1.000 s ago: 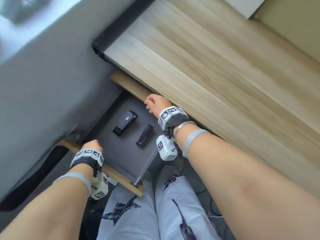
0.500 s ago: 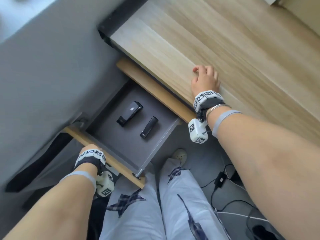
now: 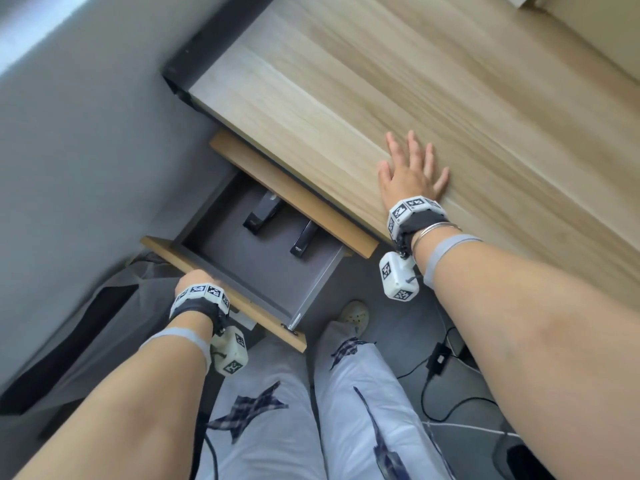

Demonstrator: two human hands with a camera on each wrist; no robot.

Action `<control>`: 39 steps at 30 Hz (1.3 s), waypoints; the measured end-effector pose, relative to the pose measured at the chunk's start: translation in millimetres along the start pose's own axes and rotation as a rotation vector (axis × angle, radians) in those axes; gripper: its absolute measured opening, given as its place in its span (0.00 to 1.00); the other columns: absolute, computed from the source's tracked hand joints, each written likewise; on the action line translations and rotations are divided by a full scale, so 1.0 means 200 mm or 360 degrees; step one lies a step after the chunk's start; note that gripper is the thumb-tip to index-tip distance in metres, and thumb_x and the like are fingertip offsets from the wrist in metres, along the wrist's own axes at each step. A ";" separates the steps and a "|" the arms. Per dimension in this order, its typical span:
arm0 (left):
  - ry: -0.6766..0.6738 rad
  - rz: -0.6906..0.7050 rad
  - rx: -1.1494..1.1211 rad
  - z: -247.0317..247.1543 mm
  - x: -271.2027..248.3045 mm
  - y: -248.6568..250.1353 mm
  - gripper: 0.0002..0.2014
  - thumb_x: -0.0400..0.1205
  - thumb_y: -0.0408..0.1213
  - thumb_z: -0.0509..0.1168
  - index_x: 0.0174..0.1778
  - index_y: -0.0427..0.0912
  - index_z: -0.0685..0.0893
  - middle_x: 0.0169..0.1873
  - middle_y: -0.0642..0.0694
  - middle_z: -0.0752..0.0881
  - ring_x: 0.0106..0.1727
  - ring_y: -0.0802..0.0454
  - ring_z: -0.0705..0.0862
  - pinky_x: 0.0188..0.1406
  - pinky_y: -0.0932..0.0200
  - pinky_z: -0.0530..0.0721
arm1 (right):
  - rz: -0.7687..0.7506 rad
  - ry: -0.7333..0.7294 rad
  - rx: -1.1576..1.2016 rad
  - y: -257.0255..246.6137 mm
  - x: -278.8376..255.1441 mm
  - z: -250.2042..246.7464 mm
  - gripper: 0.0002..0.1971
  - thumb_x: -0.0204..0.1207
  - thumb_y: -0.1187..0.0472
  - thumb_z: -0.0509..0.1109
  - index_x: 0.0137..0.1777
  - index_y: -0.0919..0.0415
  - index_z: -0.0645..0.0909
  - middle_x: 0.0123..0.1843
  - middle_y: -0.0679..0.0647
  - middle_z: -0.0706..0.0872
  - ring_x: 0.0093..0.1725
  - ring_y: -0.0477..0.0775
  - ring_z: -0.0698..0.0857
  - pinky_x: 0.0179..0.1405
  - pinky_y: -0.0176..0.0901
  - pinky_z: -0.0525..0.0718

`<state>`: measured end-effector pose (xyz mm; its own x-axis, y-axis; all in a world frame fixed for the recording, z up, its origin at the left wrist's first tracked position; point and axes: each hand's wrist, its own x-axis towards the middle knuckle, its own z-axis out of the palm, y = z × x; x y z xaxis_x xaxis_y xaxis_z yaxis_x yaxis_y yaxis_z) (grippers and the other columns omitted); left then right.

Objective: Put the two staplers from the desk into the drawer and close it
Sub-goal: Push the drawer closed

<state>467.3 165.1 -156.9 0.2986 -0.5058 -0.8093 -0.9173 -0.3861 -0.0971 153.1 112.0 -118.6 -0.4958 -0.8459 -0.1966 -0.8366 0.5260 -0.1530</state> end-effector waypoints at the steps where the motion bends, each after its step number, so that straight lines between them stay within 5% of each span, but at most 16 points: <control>1: 0.0017 -0.0010 -0.0065 -0.01 0.04 0.04 0.12 0.81 0.38 0.63 0.42 0.30 0.84 0.46 0.34 0.86 0.54 0.36 0.87 0.57 0.49 0.84 | 0.0028 -0.0015 -0.0006 0.01 0.01 0.00 0.26 0.83 0.47 0.51 0.80 0.30 0.52 0.87 0.40 0.49 0.87 0.53 0.48 0.80 0.70 0.44; 4: 0.0028 -0.0037 -0.0229 -0.03 0.10 0.16 0.21 0.83 0.44 0.60 0.54 0.26 0.83 0.54 0.30 0.87 0.57 0.34 0.85 0.57 0.47 0.83 | 0.0098 -0.0042 -0.0019 0.07 0.03 -0.02 0.27 0.83 0.43 0.50 0.81 0.30 0.48 0.87 0.40 0.46 0.87 0.53 0.45 0.80 0.71 0.44; 8: 0.0017 -0.0022 -0.0357 -0.07 0.17 0.33 0.27 0.83 0.50 0.58 0.53 0.24 0.83 0.54 0.29 0.87 0.56 0.33 0.85 0.47 0.48 0.80 | 0.0081 -0.0046 -0.0069 0.09 0.03 -0.02 0.27 0.83 0.40 0.48 0.81 0.30 0.46 0.87 0.39 0.45 0.87 0.54 0.45 0.81 0.70 0.45; 12: 0.0080 0.0047 -0.0533 -0.10 0.22 0.49 0.30 0.82 0.56 0.57 0.24 0.32 0.71 0.24 0.38 0.75 0.34 0.40 0.79 0.46 0.48 0.80 | 0.0069 -0.0007 -0.0098 0.09 0.03 -0.01 0.27 0.83 0.38 0.47 0.81 0.30 0.46 0.87 0.39 0.46 0.87 0.54 0.46 0.81 0.69 0.46; 15: 0.0131 0.0149 -0.0662 -0.11 0.25 0.59 0.31 0.79 0.60 0.57 0.20 0.37 0.64 0.20 0.42 0.69 0.22 0.47 0.68 0.29 0.55 0.72 | 0.0066 0.0001 -0.0089 0.09 0.03 -0.01 0.27 0.83 0.38 0.48 0.81 0.30 0.46 0.87 0.40 0.46 0.87 0.54 0.46 0.81 0.70 0.45; 17: 0.0132 0.0184 -0.0750 -0.11 0.27 0.64 0.31 0.77 0.61 0.59 0.21 0.37 0.65 0.21 0.43 0.70 0.22 0.48 0.68 0.29 0.55 0.70 | 0.0067 0.0010 -0.0092 0.09 0.04 -0.01 0.27 0.82 0.38 0.48 0.81 0.30 0.46 0.87 0.40 0.47 0.87 0.54 0.46 0.81 0.69 0.45; 19: 0.0114 0.0215 -0.0840 -0.10 0.30 0.68 0.29 0.75 0.61 0.63 0.25 0.35 0.72 0.24 0.42 0.75 0.26 0.44 0.75 0.31 0.54 0.71 | 0.0066 0.0024 -0.0094 0.09 0.04 -0.01 0.27 0.82 0.38 0.48 0.81 0.30 0.47 0.87 0.40 0.47 0.87 0.55 0.47 0.81 0.70 0.46; 21: 0.0082 0.0246 -0.0895 -0.09 0.32 0.71 0.32 0.72 0.61 0.66 0.45 0.29 0.82 0.37 0.37 0.85 0.41 0.38 0.84 0.40 0.50 0.78 | 0.0062 0.0043 -0.0098 0.09 0.04 0.00 0.27 0.82 0.38 0.48 0.81 0.30 0.47 0.87 0.40 0.48 0.87 0.55 0.47 0.81 0.70 0.46; 23: 0.0095 0.0234 -0.0946 -0.10 0.33 0.74 0.41 0.68 0.62 0.69 0.64 0.29 0.79 0.56 0.33 0.88 0.57 0.34 0.86 0.55 0.44 0.83 | 0.0060 0.0058 -0.0095 0.09 0.04 0.00 0.28 0.82 0.38 0.48 0.81 0.30 0.47 0.87 0.41 0.49 0.87 0.56 0.48 0.81 0.70 0.46; 25: 0.0063 0.0224 -0.0957 -0.09 0.34 0.76 0.43 0.67 0.61 0.70 0.67 0.28 0.79 0.62 0.30 0.85 0.63 0.32 0.84 0.62 0.39 0.81 | 0.0054 0.0071 -0.0099 0.09 0.04 0.00 0.28 0.82 0.38 0.49 0.81 0.30 0.48 0.87 0.41 0.49 0.87 0.56 0.48 0.80 0.70 0.46; 28: -0.0013 0.0286 -0.0992 -0.07 0.38 0.78 0.28 0.67 0.58 0.72 0.41 0.31 0.86 0.48 0.32 0.89 0.57 0.34 0.87 0.57 0.49 0.84 | 0.0047 0.0090 -0.0085 0.09 0.04 0.01 0.28 0.82 0.38 0.50 0.81 0.31 0.49 0.87 0.42 0.50 0.87 0.57 0.49 0.80 0.70 0.47; 30: -0.0030 0.0264 -0.1066 -0.07 0.41 0.78 0.25 0.64 0.57 0.74 0.34 0.34 0.85 0.43 0.35 0.90 0.50 0.38 0.90 0.58 0.50 0.85 | 0.0048 0.0120 -0.0089 0.09 0.04 0.01 0.28 0.81 0.38 0.50 0.81 0.31 0.50 0.87 0.42 0.51 0.87 0.57 0.50 0.80 0.70 0.47; 32: -0.0026 0.0278 -0.1032 -0.08 0.40 0.78 0.24 0.66 0.56 0.74 0.26 0.36 0.81 0.34 0.36 0.87 0.35 0.43 0.85 0.47 0.56 0.81 | 0.0046 0.0125 -0.0108 0.09 0.04 0.02 0.28 0.81 0.38 0.50 0.81 0.31 0.50 0.87 0.42 0.51 0.86 0.57 0.50 0.80 0.71 0.48; 34: -0.0052 0.0271 -0.0913 -0.10 0.39 0.79 0.25 0.67 0.58 0.73 0.30 0.34 0.84 0.37 0.34 0.87 0.33 0.41 0.86 0.42 0.54 0.78 | 0.0048 0.0123 -0.0110 0.10 0.04 0.02 0.28 0.81 0.37 0.49 0.81 0.31 0.50 0.87 0.42 0.51 0.86 0.57 0.51 0.80 0.71 0.48; 36: -0.0095 0.0233 -0.0860 -0.12 0.39 0.80 0.32 0.66 0.60 0.72 0.44 0.29 0.88 0.50 0.31 0.90 0.46 0.35 0.90 0.48 0.50 0.84 | 0.0050 0.0124 -0.0117 0.10 0.04 0.02 0.28 0.81 0.37 0.49 0.81 0.31 0.50 0.87 0.42 0.51 0.86 0.57 0.50 0.80 0.71 0.48; 39: -0.0176 0.0205 -0.0727 -0.12 0.43 0.81 0.32 0.68 0.65 0.66 0.23 0.34 0.77 0.54 0.28 0.88 0.43 0.37 0.87 0.40 0.54 0.82 | 0.0048 0.0127 -0.0114 0.10 0.04 0.02 0.27 0.81 0.38 0.49 0.81 0.31 0.50 0.87 0.42 0.51 0.86 0.57 0.50 0.80 0.71 0.48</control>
<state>351.0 41.8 -228.0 0.1377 -0.4961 -0.8573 -0.7283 -0.6373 0.2518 133.8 116.5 -126.9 -0.5354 -0.8358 -0.1216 -0.8342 0.5458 -0.0782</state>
